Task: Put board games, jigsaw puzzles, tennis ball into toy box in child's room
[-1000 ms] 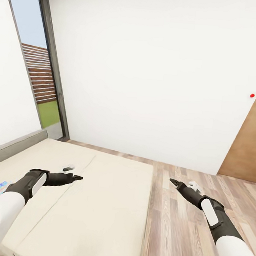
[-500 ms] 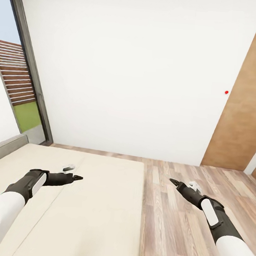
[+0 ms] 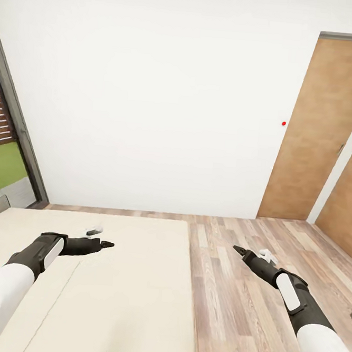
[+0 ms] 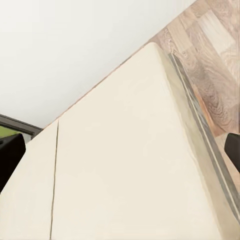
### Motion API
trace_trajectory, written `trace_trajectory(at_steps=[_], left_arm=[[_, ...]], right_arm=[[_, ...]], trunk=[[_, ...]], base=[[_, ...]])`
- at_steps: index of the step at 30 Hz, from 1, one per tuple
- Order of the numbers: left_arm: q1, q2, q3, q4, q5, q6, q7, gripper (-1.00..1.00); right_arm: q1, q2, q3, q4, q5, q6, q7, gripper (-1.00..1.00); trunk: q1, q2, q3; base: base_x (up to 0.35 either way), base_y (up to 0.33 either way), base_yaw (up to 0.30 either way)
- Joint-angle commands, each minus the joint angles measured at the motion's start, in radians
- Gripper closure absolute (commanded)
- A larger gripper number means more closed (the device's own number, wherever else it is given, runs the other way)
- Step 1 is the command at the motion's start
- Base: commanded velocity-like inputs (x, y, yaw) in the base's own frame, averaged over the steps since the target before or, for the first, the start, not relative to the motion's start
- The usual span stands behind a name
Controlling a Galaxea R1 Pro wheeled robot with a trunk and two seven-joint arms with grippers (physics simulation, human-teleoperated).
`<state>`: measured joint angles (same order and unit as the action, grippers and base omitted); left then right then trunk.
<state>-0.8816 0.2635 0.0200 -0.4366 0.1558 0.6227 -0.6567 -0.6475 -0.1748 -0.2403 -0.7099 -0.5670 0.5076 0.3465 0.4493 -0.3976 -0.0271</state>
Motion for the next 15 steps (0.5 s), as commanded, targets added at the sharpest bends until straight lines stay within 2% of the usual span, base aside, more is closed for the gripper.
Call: trace_trajectory(at_steps=[1,6,15], left_arm=[[0.000,0.000,0.002,-0.001,0.005,0.008,-0.001,-1.00],[0.000,0.000,0.002,-0.001,0.005,0.008,-0.001,-1.00],[0.000,0.000,0.002,-0.001,0.005,0.008,0.000,-1.00]], right_arm=[[-0.001,0.000,-0.004,0.000,-0.004,0.008,0.002,-1.00],[-0.001,0.000,-0.004,0.000,-0.004,0.008,0.002,-1.00],[-0.001,0.000,-0.004,0.000,-0.004,0.008,0.002,-1.00]], trunk=[[0.001,-0.002,-0.002],[0.001,-0.002,-0.002],[0.001,-0.002,-0.002]], base=[[0.000,0.284,-0.278],[0.000,0.207,-0.278],[-0.005,0.040,-0.278]])
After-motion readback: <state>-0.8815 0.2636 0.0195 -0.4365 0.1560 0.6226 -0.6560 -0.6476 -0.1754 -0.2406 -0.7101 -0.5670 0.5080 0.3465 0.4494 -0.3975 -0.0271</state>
